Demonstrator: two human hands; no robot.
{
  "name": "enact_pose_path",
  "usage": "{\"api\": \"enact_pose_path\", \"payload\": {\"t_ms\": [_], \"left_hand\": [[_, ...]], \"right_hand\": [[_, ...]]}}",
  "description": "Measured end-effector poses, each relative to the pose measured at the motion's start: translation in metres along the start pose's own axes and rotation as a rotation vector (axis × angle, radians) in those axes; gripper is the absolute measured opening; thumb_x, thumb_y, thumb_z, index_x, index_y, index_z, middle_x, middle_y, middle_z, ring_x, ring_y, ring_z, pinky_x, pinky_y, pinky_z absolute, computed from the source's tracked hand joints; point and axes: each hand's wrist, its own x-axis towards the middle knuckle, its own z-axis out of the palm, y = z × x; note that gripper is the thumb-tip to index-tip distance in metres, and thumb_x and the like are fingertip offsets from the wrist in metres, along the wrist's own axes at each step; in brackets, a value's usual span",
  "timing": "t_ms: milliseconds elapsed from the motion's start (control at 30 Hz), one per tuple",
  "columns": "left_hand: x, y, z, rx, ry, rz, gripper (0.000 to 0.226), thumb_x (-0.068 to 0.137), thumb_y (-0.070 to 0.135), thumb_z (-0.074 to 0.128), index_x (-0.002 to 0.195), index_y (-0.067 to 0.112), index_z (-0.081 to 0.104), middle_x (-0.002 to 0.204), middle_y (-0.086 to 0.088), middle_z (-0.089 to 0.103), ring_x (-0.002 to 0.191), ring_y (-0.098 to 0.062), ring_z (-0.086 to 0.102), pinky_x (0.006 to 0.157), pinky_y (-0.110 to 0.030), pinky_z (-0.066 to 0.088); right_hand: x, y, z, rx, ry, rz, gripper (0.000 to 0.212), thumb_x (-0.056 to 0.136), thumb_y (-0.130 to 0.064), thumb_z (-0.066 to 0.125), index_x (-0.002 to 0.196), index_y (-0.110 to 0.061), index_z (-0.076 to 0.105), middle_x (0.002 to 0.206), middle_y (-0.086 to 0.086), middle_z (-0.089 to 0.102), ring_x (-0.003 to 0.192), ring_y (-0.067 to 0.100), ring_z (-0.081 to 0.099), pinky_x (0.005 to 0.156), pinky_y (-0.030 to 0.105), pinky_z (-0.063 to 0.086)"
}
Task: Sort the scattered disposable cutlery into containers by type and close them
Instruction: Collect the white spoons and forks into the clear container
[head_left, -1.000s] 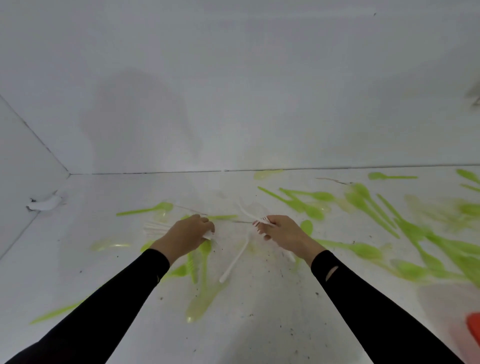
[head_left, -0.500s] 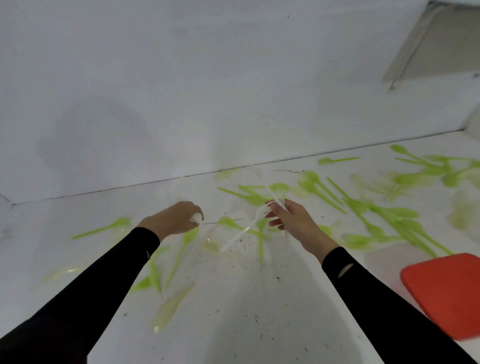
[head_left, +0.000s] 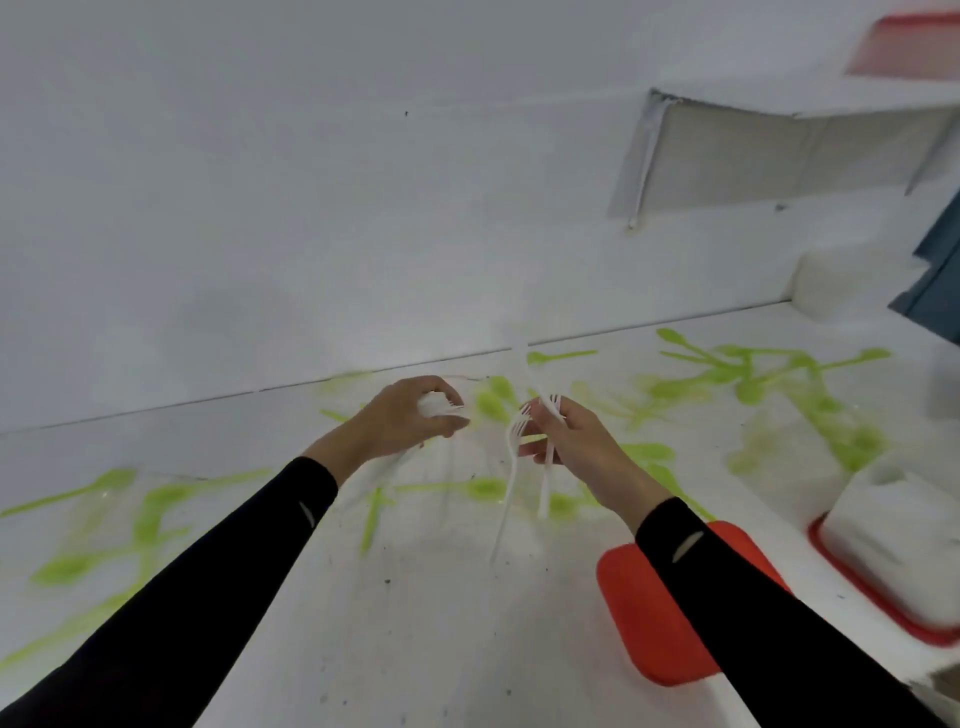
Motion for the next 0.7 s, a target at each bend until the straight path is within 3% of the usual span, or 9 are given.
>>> {"api": "enact_pose_path", "payload": {"t_ms": [100, 267, 433, 567, 700], "left_hand": [[0.01, 0.051, 0.05, -0.219, -0.049, 0.023, 0.019, 0.086, 0.028, 0.075, 0.088, 0.012, 0.067, 0.073, -0.007, 0.071, 0.061, -0.015, 0.058, 0.056, -0.025, 0.047], [0.033, 0.119, 0.132, -0.537, -0.024, -0.052, 0.02, 0.09, 0.034, 0.068, 0.083, 0.015, 0.066, 0.067, 0.002, 0.065, 0.066, -0.013, 0.06, 0.059, -0.027, 0.05], [0.056, 0.162, 0.192, -0.706, -0.085, -0.042, 0.05, 0.076, 0.05, 0.066, 0.099, 0.006, 0.064, 0.065, 0.003, 0.058, 0.059, -0.011, 0.052, 0.059, -0.024, 0.043], [0.077, 0.188, 0.229, -0.825, -0.127, -0.072, 0.041, 0.08, 0.045, 0.067, 0.102, 0.01, 0.064, 0.07, -0.001, 0.059, 0.063, -0.015, 0.057, 0.059, -0.026, 0.049], [0.097, 0.208, 0.256, -0.89, -0.159, -0.053, 0.018, 0.089, 0.023, 0.068, 0.099, 0.009, 0.063, 0.078, -0.009, 0.061, 0.059, -0.016, 0.061, 0.053, -0.025, 0.051]], "right_hand": [[-0.017, -0.007, -0.046, -0.009, 0.018, -0.037, 0.017, 0.103, -0.024, 0.048, 0.103, -0.012, 0.06, 0.086, 0.001, 0.069, 0.063, 0.015, 0.067, 0.062, 0.026, 0.047], [-0.044, -0.013, -0.12, 0.007, 0.119, -0.078, 0.018, 0.104, -0.026, 0.047, 0.1, -0.015, 0.06, 0.093, 0.004, 0.066, 0.069, 0.019, 0.065, 0.062, 0.03, 0.052], [-0.06, -0.013, -0.178, -0.001, 0.231, -0.087, 0.019, 0.104, -0.028, 0.046, 0.099, -0.015, 0.06, 0.093, 0.002, 0.067, 0.067, 0.013, 0.066, 0.063, 0.027, 0.051], [-0.066, -0.012, -0.214, -0.008, 0.304, -0.101, 0.02, 0.104, -0.03, 0.046, 0.1, -0.014, 0.059, 0.085, -0.005, 0.069, 0.063, 0.01, 0.066, 0.06, 0.022, 0.049], [-0.062, -0.011, -0.246, -0.032, 0.355, -0.109, 0.018, 0.103, -0.029, 0.048, 0.097, -0.018, 0.06, 0.089, -0.004, 0.069, 0.062, 0.01, 0.064, 0.059, 0.022, 0.048]]}}
